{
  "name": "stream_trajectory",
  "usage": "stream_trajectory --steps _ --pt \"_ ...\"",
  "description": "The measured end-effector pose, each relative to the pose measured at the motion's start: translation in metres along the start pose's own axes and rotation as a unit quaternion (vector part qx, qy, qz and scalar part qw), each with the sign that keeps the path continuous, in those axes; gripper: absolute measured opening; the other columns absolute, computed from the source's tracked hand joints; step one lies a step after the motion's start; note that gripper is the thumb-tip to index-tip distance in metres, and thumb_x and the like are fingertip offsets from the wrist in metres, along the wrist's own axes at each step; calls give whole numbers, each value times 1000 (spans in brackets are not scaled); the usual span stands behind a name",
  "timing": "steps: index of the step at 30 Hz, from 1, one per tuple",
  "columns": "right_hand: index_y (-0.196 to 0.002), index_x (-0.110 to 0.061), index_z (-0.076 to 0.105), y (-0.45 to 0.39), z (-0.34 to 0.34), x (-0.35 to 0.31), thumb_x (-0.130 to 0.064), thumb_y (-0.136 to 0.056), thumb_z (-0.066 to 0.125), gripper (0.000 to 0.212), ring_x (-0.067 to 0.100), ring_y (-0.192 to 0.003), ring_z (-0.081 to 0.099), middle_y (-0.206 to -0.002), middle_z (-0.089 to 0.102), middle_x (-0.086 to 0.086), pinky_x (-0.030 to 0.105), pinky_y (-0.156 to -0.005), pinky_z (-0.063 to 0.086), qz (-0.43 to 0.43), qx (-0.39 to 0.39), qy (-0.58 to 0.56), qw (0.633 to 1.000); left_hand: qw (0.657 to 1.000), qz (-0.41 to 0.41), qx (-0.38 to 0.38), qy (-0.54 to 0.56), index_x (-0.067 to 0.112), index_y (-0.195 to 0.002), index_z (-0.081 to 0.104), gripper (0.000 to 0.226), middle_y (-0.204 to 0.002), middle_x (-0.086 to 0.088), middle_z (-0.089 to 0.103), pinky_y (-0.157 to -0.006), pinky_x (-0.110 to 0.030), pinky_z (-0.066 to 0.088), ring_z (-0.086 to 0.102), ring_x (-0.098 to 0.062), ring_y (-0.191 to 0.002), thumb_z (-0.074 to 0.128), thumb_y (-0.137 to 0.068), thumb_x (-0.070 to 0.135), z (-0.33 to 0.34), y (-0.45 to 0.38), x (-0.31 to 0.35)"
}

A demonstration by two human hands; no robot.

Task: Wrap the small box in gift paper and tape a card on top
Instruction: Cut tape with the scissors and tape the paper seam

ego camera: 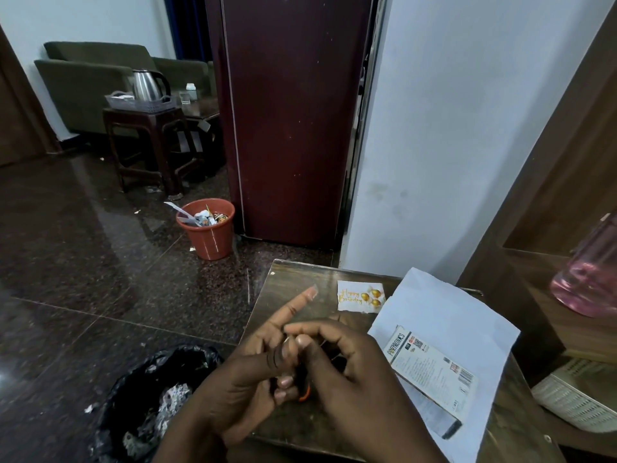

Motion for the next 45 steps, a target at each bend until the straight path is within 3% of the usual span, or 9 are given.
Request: stream_trajectory --steps 2,5,10,13,15,25,33,38,45 --pt "-105 -43 74 0 -2 6 -33 -99 63 16 5 -91 68 -102 68 -7 24 -83 54 5 -20 30 999 1000 -1 -25 -11 32 -147 54 92 -124 -14 62 -48 -19 34 40 -6 -53 97 -67 31 1 -1 -2" --pt "-98 -40 76 1 -11 6 -27 -97 67 16 3 -86 68 -96 69 -8 15 -76 50 9 -35 30 999 997 -14 -61 -36 34 -153 45 86 -147 -19 56 -52 -20 35 43 -5 -58 88 -80 22 0 -2 -7" --pt "-96 -37 76 3 -20 12 -27 -95 69 12 0 -81 65 -91 66 -17 16 -72 50 33 -45 65 996 991 -45 -82 -97 44 -156 34 96 -149 -20 54 -68 -34 31 50 -20 -88 87 -81 14 0 -4 -14" --pt "-94 -35 75 4 -21 14 -27 -94 71 9 0 -83 66 -90 67 -15 19 -72 54 44 -53 65 995 989 -61 -100 -93 41 -159 26 103 -151 -20 52 -97 -39 46 56 -29 -121 83 -82 2 1 -4 -15" --pt "-93 -33 75 5 -23 13 -25 -93 72 8 0 -83 66 -89 70 -12 13 -72 50 42 -55 61 996 988 -62 -105 -97 38 -160 24 106 -150 -22 52 -107 -39 47 57 -31 -128 79 -82 -7 2 -4 -14" --pt "-99 -37 68 7 -25 17 -23 -96 65 15 1 -87 63 -95 65 -17 13 -77 48 41 -89 94 991 979 -60 -69 -183 50 -157 28 117 -146 -36 43 -101 -45 44 57 -31 -118 83 -75 -13 3 -5 -17" --pt "-102 -38 55 11 -20 19 -21 -100 57 17 6 -82 61 -89 61 -9 30 -79 52 22 -133 135 982 966 -68 -73 -240 44 -160 22 115 -142 -14 61 -102 -48 50 62 -37 -123 77 -80 -16 6 -4 -18" --pt "-101 -34 52 12 -17 19 -15 -100 55 19 15 -74 66 -83 59 -3 41 -75 57 20 -140 134 981 970 -85 -52 -221 44 -158 29 114 -133 -16 65 -89 -39 55 65 -29 -105 76 -77 -20 2 -5 -25" --pt "-97 -32 52 13 -14 20 -11 -98 54 22 20 -75 67 -81 58 -5 45 -72 58 21 -146 136 980 969 -96 -50 -221 38 -159 28 112 -131 -16 66 -85 -34 55 65 -27 -104 72 -77 -24 -1 -4 -31"
Point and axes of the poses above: each hand's wrist, its own y-axis away from the middle knuckle, its own z-axis out of the palm, x = y × z, the point moved 5 cm from there along -y, towards the middle knuckle
